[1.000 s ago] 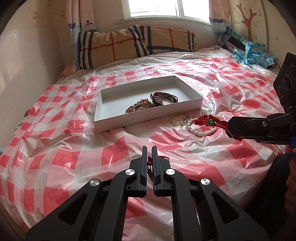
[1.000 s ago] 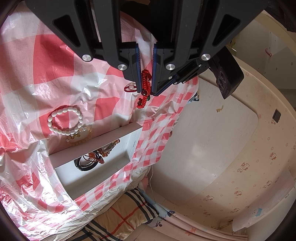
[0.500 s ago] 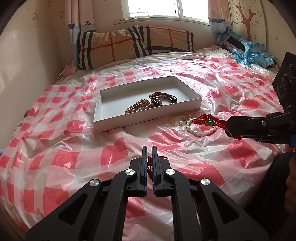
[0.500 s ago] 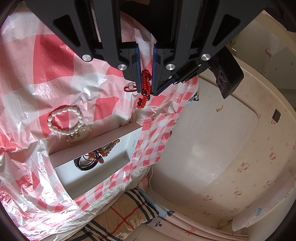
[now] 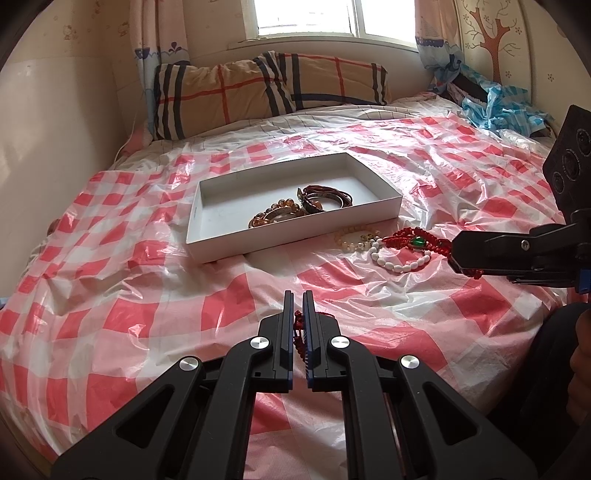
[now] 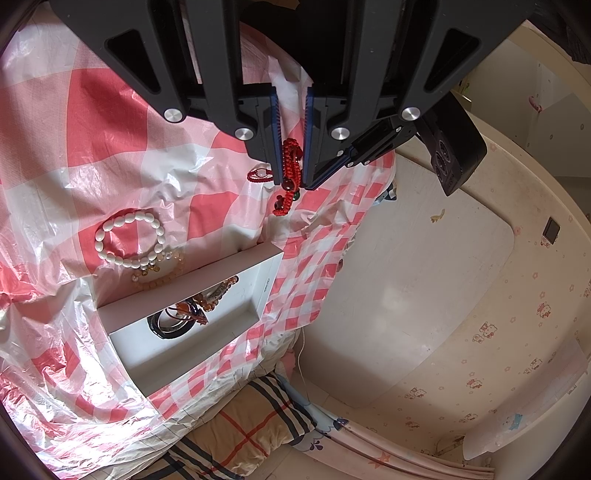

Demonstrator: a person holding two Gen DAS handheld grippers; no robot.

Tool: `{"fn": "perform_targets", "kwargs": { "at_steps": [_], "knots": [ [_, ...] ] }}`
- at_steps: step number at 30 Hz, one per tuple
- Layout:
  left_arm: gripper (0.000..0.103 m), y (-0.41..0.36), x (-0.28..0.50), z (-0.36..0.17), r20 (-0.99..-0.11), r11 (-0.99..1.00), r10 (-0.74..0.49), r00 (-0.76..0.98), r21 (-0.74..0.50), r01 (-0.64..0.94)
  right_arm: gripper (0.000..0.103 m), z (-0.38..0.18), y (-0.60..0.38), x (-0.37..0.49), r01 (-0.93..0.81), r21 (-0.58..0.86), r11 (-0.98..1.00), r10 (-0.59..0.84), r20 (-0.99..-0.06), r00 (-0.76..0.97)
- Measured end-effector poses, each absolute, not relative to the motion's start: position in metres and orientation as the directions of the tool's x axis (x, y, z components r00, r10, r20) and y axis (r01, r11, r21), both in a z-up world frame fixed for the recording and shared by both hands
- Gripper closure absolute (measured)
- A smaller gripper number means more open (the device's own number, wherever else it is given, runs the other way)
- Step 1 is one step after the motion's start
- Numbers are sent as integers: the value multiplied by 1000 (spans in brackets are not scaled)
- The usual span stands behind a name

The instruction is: Organize jewelry

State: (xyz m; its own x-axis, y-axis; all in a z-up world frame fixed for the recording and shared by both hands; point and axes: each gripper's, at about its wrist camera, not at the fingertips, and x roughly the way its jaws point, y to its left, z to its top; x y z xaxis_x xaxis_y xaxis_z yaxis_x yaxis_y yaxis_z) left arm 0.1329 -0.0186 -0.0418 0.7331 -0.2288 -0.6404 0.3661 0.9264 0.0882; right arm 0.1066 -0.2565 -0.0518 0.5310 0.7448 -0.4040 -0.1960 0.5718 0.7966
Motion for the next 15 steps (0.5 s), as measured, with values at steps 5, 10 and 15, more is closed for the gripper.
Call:
{"fn": "perform_targets", "kwargs": {
  "at_steps": [5, 10, 15],
  "knots": [
    [99, -17, 133, -42, -639, 925, -230, 734, 90, 368, 90, -52, -257, 106, -197, 797, 572, 745, -404, 531],
    [99, -18, 133, -42, -640, 926, -229, 733, 90, 368, 90, -51, -256, 106, -198, 796, 573, 744, -403, 533],
    [99, -19, 132, -42, -640, 925, -229, 734, 91, 368, 90, -51, -255, 105, -198, 796, 572, 744, -402, 533]
  ]
}}
